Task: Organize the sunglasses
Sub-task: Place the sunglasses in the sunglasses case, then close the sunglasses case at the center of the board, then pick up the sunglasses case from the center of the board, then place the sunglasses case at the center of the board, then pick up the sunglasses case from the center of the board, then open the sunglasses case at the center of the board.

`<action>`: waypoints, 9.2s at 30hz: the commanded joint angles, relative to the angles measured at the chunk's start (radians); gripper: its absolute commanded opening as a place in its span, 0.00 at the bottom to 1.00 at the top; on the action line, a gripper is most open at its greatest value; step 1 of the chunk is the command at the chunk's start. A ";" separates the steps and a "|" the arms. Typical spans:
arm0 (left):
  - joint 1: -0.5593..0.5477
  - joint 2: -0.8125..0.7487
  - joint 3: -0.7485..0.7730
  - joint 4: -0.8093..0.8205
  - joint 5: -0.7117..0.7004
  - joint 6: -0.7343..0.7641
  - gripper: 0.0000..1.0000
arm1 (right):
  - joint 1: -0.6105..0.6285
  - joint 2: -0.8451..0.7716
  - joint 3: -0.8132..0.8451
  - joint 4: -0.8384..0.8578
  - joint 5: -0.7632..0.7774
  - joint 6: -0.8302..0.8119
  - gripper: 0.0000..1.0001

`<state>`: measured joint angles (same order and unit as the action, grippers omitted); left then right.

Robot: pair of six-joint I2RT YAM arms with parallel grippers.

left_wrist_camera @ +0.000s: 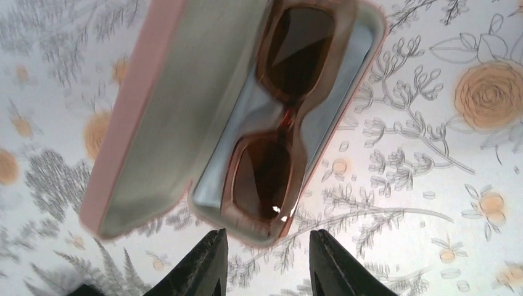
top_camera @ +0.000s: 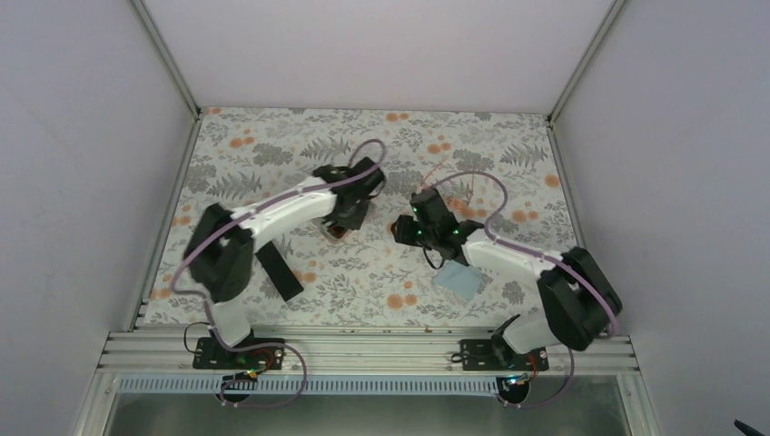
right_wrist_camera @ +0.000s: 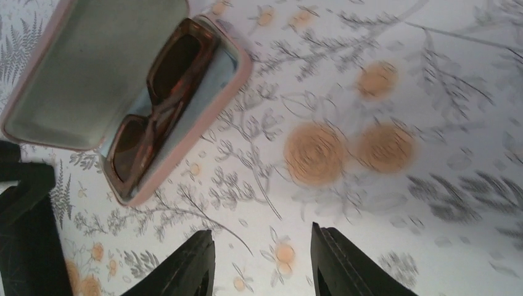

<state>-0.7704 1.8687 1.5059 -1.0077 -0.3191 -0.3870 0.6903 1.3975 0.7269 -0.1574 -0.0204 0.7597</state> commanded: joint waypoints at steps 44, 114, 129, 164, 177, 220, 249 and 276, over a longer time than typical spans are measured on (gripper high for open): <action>0.351 -0.375 -0.826 0.794 0.543 -0.271 0.19 | 0.150 0.579 0.449 0.162 -0.185 -0.056 0.19; 0.433 -0.169 -0.612 0.935 0.783 -0.134 0.23 | 0.096 0.597 0.347 0.195 -0.101 0.088 0.13; 0.421 -0.211 -0.650 0.950 0.830 -0.196 0.41 | 0.064 0.491 0.220 0.375 -0.137 0.146 0.13; 0.164 0.059 -0.294 0.442 0.162 0.196 0.89 | 0.011 0.039 -0.077 0.123 0.071 0.047 0.50; 0.216 0.035 -0.298 0.451 0.036 0.035 0.65 | 0.009 0.022 -0.081 0.113 0.084 0.045 0.50; 0.534 -0.961 -0.471 0.347 0.250 -0.168 1.00 | 0.678 0.687 0.721 -0.189 0.242 -0.274 0.98; 0.534 -1.364 -0.741 0.311 0.488 -0.196 1.00 | 0.655 0.616 0.572 -0.042 0.408 -0.111 0.50; 0.397 -0.762 -1.133 1.297 1.096 -0.540 0.78 | 0.204 0.050 -0.086 0.645 -0.453 0.108 0.50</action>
<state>-0.3569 1.0843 0.3843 0.0605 0.6983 -0.8570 0.9230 1.4712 0.6586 0.2874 -0.2874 0.7971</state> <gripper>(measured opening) 0.784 0.568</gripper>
